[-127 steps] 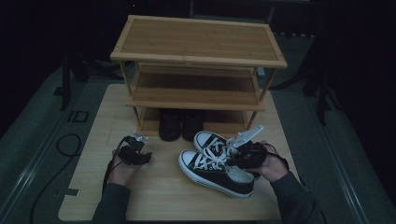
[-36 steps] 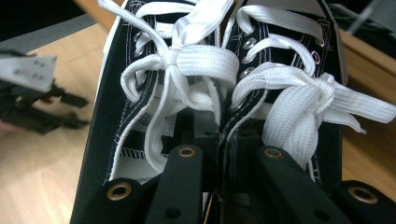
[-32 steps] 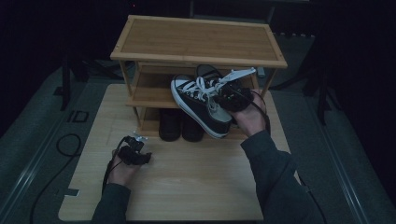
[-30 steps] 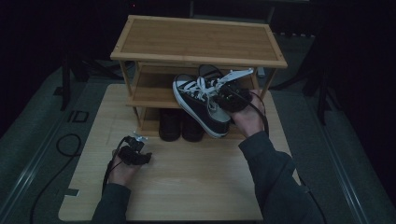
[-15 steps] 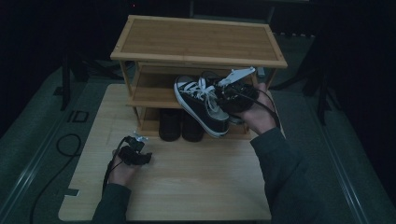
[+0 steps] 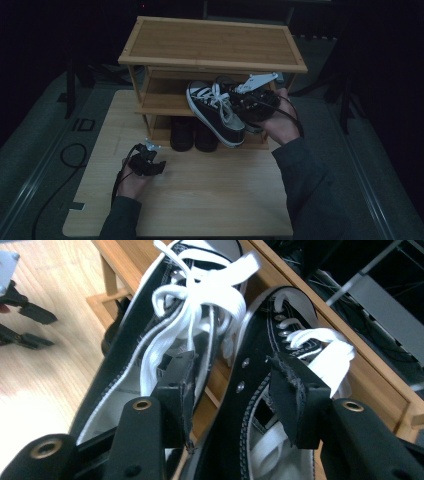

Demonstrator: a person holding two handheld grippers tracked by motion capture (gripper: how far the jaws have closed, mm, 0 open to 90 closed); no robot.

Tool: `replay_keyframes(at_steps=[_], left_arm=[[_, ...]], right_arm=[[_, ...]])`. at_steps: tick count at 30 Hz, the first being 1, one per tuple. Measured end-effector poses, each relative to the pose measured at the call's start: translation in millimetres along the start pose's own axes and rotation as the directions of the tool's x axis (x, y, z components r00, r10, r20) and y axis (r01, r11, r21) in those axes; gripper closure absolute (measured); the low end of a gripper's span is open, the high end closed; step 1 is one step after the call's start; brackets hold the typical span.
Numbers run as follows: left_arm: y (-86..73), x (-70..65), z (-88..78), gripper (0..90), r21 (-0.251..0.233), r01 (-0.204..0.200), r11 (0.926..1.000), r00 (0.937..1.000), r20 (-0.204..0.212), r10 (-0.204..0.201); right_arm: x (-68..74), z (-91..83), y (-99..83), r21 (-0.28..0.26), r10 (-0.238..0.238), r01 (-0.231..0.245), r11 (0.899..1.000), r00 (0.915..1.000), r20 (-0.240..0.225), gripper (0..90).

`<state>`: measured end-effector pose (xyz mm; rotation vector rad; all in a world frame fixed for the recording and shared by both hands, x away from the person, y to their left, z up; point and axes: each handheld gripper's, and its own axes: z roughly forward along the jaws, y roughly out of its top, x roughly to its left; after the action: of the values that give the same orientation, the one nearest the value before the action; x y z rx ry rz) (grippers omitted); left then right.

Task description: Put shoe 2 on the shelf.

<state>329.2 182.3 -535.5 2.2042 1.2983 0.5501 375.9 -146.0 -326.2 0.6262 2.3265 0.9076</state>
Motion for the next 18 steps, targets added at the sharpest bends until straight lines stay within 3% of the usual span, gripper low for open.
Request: replay_keyframes(at_steps=[3, 5, 7, 9, 18], left_arm=[[8.2, -5.7, -10.2, 50.9, -0.043, -0.010, 0.9990, 0.9998, 0.017, 0.011], [15.8, -11.2, -19.1, 51.0, -0.074, -0.028, 0.9969, 0.9993, 0.024, 0.030], [23.1, -16.3, -26.6, 51.0, -0.104, -0.041, 0.9937, 0.9984, 0.034, 0.045], [29.7, -21.6, -31.2, 51.0, -0.125, -0.056, 0.9905, 0.9974, 0.039, 0.061], [55.1, -32.4, -43.8, 52.9, -0.162, -0.106, 0.9811, 0.9931, 0.032, 0.113]], right_arm=[[1.9, 1.9, 0.4, 0.004, -0.008, 0.008, 1.000, 0.9999, -0.014, 56.5], [3.0, 6.7, 0.7, 0.020, -0.010, 0.010, 1.000, 0.9999, 0.005, 60.7], [3.4, 10.4, 1.4, 0.014, -0.003, 0.003, 1.000, 0.9997, -0.023, 77.0], [5.0, 15.2, 4.3, 0.014, -0.011, 0.012, 1.000, 0.9995, -0.029, 85.2], [4.4, 19.5, 8.8, 0.030, 0.010, -0.009, 0.999, 0.9999, -0.014, 89.0]])
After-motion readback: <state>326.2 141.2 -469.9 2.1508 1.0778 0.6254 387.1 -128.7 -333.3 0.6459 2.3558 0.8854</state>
